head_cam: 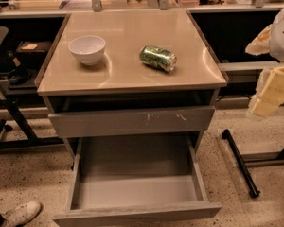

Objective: Close middle drawer

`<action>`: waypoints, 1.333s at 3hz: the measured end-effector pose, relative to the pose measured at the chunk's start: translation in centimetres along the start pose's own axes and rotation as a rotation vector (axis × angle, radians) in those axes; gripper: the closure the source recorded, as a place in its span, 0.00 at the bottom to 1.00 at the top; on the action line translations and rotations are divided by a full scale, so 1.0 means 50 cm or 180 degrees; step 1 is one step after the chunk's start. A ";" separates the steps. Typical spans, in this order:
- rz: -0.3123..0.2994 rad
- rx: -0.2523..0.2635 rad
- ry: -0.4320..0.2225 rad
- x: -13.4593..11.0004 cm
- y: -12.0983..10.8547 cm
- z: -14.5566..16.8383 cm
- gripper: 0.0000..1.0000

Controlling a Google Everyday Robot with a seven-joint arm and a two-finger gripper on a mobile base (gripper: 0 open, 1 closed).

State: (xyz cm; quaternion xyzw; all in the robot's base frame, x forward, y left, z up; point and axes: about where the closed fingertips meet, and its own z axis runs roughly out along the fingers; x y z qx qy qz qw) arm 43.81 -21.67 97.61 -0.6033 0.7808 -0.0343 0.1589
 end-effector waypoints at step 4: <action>0.0067 -0.0072 -0.0035 0.029 0.050 0.023 1.00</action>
Offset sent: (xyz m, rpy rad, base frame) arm 0.0000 0.0000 0.0000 0.0000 0.0000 0.0000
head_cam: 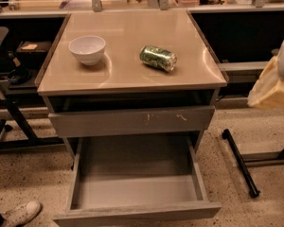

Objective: Close middle drawer

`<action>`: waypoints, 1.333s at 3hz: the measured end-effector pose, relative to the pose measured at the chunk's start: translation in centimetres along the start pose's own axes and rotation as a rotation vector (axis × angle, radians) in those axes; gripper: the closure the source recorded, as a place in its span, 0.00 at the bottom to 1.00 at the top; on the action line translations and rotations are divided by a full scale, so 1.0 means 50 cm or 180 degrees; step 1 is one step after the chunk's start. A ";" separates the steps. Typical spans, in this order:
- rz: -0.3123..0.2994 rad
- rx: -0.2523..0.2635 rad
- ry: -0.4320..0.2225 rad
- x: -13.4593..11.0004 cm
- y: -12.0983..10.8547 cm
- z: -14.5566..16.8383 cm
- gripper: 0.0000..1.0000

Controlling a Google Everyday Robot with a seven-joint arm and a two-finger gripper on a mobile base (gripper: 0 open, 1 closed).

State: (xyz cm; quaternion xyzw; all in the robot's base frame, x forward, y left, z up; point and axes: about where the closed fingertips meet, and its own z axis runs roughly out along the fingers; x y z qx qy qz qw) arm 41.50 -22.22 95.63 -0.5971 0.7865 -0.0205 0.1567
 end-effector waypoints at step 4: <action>0.0282 -0.0694 0.0137 0.117 0.219 0.210 1.00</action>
Offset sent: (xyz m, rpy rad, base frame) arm -0.1282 -0.0104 -0.2076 0.0779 0.3432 -0.0624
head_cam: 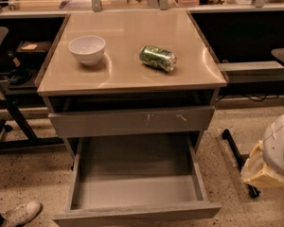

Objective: Close middle drawer

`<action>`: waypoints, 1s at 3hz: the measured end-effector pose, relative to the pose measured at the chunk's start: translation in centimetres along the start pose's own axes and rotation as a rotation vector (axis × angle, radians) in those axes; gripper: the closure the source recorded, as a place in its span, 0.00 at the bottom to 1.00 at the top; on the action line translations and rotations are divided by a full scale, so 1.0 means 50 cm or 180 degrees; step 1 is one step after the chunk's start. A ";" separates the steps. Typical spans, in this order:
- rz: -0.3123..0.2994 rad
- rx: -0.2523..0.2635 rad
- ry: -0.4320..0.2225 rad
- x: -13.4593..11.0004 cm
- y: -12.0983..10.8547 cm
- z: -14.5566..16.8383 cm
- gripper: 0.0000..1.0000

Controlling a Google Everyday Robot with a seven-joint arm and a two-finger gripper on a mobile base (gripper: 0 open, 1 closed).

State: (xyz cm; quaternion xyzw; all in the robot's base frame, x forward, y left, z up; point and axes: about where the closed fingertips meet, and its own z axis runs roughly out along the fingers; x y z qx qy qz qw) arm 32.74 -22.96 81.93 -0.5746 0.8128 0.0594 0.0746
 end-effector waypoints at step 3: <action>0.0196 -0.0583 -0.0184 0.026 0.111 0.327 1.00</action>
Offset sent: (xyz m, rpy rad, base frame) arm -0.0616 0.0402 -0.1936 0.1176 0.2085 -0.0359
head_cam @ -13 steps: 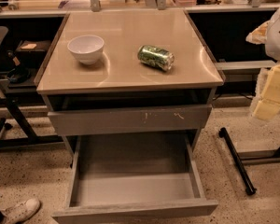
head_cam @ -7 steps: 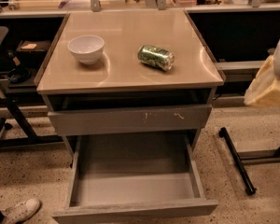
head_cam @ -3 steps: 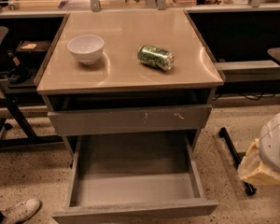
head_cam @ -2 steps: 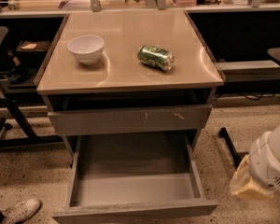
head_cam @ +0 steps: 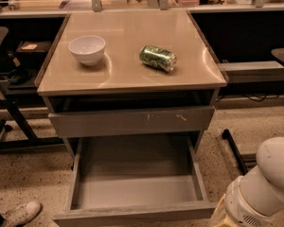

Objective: Close middle drawer

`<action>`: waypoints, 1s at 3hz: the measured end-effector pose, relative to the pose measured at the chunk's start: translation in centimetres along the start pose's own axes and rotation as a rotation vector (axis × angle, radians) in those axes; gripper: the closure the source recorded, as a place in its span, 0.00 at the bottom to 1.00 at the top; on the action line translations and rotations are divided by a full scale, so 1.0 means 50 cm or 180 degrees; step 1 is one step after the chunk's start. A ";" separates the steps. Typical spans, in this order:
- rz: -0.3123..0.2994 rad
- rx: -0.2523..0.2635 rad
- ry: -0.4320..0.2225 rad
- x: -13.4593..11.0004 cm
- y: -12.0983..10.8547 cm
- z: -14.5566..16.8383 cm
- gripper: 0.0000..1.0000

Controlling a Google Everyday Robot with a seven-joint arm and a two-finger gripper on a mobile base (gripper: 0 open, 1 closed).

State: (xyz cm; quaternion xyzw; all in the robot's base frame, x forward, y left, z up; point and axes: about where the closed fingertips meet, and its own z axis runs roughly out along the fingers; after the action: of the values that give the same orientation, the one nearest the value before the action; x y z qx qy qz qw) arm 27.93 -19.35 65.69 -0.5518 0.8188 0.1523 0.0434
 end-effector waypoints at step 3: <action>0.0216 -0.0059 -0.0233 0.004 -0.051 0.149 1.00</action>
Offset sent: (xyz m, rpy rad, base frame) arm 0.0020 0.0193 -0.0852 0.0882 0.0330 -0.0622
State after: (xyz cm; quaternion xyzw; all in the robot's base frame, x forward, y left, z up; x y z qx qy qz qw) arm 29.45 -18.19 58.04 -0.5181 0.8335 0.1813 0.0630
